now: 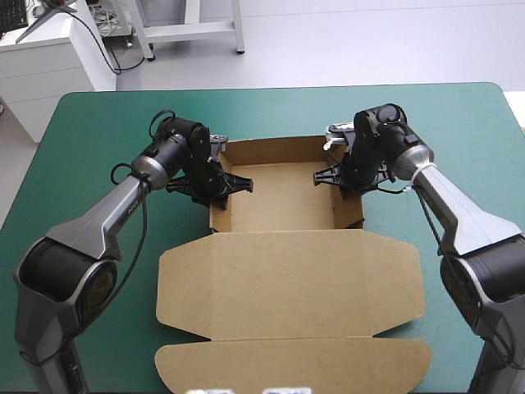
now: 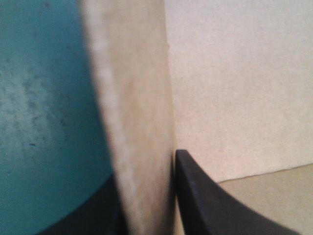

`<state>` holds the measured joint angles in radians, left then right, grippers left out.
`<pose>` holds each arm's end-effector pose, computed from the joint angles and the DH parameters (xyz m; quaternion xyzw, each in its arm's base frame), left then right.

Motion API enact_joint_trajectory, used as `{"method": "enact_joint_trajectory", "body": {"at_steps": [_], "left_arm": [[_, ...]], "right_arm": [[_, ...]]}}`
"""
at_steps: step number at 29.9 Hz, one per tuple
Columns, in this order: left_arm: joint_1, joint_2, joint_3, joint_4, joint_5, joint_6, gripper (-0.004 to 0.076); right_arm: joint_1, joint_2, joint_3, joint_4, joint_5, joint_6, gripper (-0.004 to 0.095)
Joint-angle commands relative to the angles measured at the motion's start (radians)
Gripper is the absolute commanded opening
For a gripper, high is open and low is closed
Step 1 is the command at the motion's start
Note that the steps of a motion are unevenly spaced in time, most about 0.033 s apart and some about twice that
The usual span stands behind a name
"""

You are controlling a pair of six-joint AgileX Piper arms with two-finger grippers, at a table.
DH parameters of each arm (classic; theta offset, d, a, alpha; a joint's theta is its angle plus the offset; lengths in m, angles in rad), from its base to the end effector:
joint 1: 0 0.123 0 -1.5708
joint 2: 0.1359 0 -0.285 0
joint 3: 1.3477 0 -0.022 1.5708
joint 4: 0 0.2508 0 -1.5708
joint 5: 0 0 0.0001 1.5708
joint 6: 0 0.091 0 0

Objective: Fold the box

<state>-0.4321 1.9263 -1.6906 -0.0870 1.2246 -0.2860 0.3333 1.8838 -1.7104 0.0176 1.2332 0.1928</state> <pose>0.3634 -0.1758 0.2700 0.0619 0.9923 -0.0741 0.0775 0.3756 0.1316 0.2919 -0.0678 0.9898 0.0409 0.1188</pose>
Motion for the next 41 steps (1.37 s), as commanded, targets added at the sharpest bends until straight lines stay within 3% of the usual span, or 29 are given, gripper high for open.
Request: {"method": "enact_joint_trajectory", "body": {"at_steps": [1,4,6,13,21,23,25,30,35,41], "left_arm": [[-0.004,-0.052,-0.035,-0.012,0.014,0.017,0.0403],[-0.004,-0.044,-0.035,-0.009,0.029,0.017,0.0524],[-0.004,-0.038,-0.035,-0.011,0.034,0.017,0.0529],[-0.004,-0.038,-0.117,0.001,0.059,0.027,0.0529],[-0.004,-0.047,-0.407,0.044,0.070,0.027,0.0525],[-0.004,-0.059,-0.462,0.038,0.070,0.043,0.0487],[-0.004,-0.078,-0.501,0.063,0.070,0.086,0.0396],[-0.004,-0.186,-0.502,0.093,0.072,0.138,-0.0008],[-0.004,-0.313,-0.420,0.029,0.072,0.194,-0.0003],[-0.004,-0.532,-0.196,0.040,0.070,0.210,-0.0008]], "right_arm": [[-0.008,-0.051,-0.029,0.004,-0.018,-0.015,0.0570],[-0.008,-0.051,-0.029,0.022,-0.018,-0.015,0.0823],[-0.008,-0.051,-0.029,0.022,-0.018,-0.015,0.0924],[-0.008,-0.053,-0.048,0.024,-0.041,-0.011,0.0928],[-0.017,-0.081,-0.230,-0.002,0.018,-0.011,0.0928],[-0.017,-0.108,-0.252,-0.002,0.018,-0.011,0.0928],[-0.017,-0.144,-0.252,-0.018,0.018,-0.014,0.0928],[-0.017,-0.253,-0.181,-0.027,0.018,-0.028,0.0928],[-0.017,-0.359,-0.034,-0.024,0.018,-0.038,0.0928],[-0.017,-0.378,0.037,-0.024,-0.044,-0.038,0.0926]]}}
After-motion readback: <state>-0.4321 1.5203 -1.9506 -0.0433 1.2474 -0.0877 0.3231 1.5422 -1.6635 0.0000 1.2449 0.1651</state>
